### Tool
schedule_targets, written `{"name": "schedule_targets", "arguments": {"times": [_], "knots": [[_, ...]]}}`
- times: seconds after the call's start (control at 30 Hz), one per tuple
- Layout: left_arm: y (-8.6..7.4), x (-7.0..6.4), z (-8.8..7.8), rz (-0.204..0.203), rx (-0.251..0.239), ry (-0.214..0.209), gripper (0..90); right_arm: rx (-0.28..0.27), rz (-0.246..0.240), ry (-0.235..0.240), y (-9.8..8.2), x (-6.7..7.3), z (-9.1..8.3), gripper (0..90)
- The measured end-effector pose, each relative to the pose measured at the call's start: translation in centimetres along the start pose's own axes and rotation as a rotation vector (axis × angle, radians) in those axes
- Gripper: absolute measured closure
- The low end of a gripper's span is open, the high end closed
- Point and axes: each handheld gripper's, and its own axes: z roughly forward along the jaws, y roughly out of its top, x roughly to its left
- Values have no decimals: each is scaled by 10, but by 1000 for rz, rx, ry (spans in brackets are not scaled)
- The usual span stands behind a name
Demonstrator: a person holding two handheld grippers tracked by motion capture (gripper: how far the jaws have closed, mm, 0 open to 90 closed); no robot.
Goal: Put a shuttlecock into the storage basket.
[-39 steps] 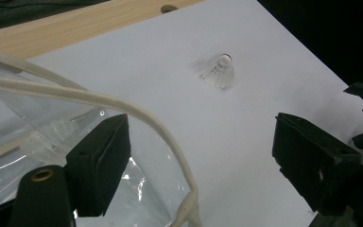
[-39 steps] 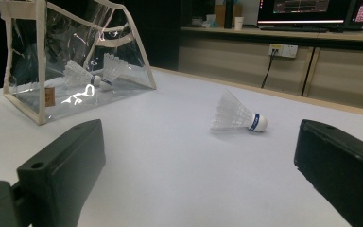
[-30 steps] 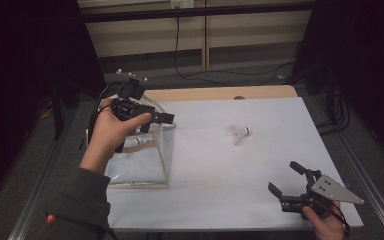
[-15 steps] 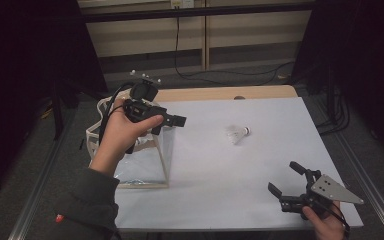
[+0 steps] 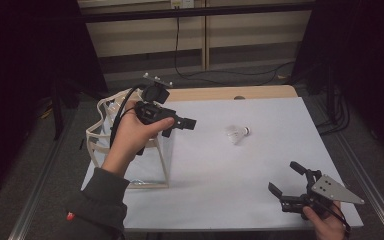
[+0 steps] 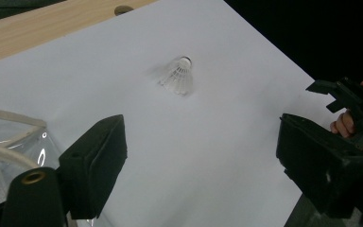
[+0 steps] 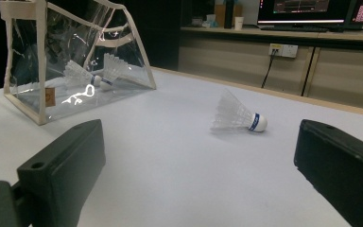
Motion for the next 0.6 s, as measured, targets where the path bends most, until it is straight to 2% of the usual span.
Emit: {"name": "schedule_targets", "arguments": {"times": [0.6], "knots": [[-6,-8,30,22,5,-17,124,3,1,-2,-1,0,0,24]]}}
